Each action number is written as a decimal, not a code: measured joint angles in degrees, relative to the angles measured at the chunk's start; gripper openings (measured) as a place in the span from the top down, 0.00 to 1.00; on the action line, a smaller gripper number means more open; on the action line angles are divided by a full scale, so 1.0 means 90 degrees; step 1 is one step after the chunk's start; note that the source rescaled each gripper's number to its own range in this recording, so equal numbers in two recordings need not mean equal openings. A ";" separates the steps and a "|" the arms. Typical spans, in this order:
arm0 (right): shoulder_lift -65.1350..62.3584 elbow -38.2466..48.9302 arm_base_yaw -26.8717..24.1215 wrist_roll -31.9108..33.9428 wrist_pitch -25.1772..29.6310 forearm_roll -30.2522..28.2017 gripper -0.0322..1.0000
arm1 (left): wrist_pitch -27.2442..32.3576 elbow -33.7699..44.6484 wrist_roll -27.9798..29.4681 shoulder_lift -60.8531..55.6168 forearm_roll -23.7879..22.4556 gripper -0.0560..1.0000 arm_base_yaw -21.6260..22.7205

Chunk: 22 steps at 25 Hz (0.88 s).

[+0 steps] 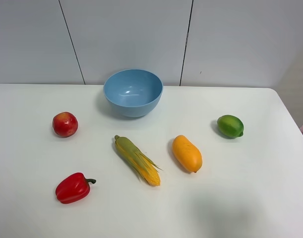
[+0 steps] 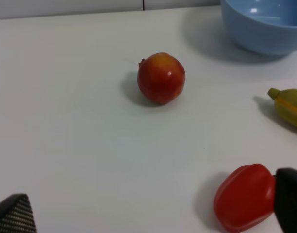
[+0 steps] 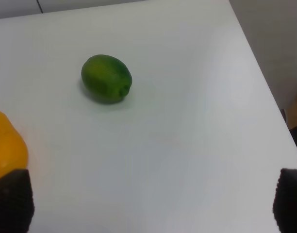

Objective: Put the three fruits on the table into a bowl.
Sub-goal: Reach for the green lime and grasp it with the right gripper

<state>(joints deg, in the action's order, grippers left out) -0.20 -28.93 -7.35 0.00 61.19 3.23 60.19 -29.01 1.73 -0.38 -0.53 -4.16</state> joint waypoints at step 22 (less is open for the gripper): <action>0.2362 -0.1146 0.0345 0.0298 -0.0216 -0.0131 0.00 | 0.0000 0.0000 0.0000 0.0000 0.0000 0.00 0.0000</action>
<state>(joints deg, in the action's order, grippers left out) 21.06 -39.25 -4.24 2.68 59.24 2.04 60.19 -29.01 1.73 -0.38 -0.53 -4.16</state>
